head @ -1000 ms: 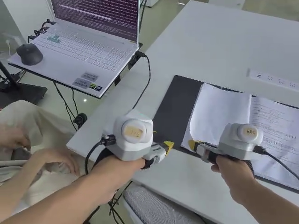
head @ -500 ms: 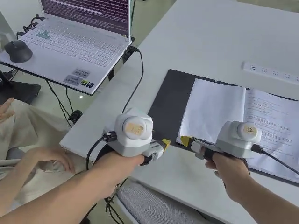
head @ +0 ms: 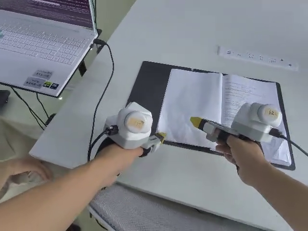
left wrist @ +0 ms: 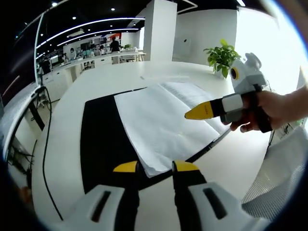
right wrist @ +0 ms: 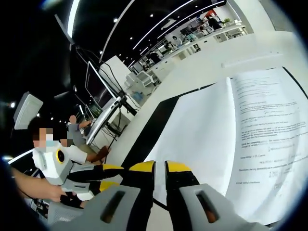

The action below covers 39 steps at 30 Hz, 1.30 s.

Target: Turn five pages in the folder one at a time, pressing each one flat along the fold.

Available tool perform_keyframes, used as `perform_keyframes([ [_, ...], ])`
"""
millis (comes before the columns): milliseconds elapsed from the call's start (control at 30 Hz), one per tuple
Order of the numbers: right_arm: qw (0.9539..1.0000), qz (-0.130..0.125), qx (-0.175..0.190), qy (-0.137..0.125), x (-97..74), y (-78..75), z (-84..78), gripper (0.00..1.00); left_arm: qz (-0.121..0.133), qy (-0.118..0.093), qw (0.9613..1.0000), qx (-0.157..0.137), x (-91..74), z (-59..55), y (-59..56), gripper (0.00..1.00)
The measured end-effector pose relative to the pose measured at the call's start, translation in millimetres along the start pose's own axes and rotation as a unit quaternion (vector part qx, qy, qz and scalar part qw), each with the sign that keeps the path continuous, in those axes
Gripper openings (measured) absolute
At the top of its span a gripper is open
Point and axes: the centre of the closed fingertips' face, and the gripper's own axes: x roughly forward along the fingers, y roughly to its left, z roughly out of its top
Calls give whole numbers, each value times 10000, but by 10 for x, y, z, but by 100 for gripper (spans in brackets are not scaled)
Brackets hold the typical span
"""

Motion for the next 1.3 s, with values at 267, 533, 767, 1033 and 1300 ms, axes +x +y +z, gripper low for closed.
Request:
perform_keyframes([
  [267, 9996, -203, 180, -95, -168, -259, 199, 5, 35, 124, 9999, 51, 296, -25, -70, 24],
  [533, 9994, -122, 317, -78, -171, -374, 357, 5, 309, 74, 9993, 197, 403, -85, -26, 23],
  [767, 9982, -16, 578, -128, -67, -470, 531, 2, 368, -59, 9991, 214, 400, -111, -41, 23],
  [1033, 9841, 99, 1757, -241, 205, -852, 733, 0, 374, -157, 9990, 204, 399, -113, -43, 23],
  [1300, 9731, 35, 2277, -343, 397, -1161, 838, 0, 394, -127, 9990, 186, 402, -117, -41, 23],
])
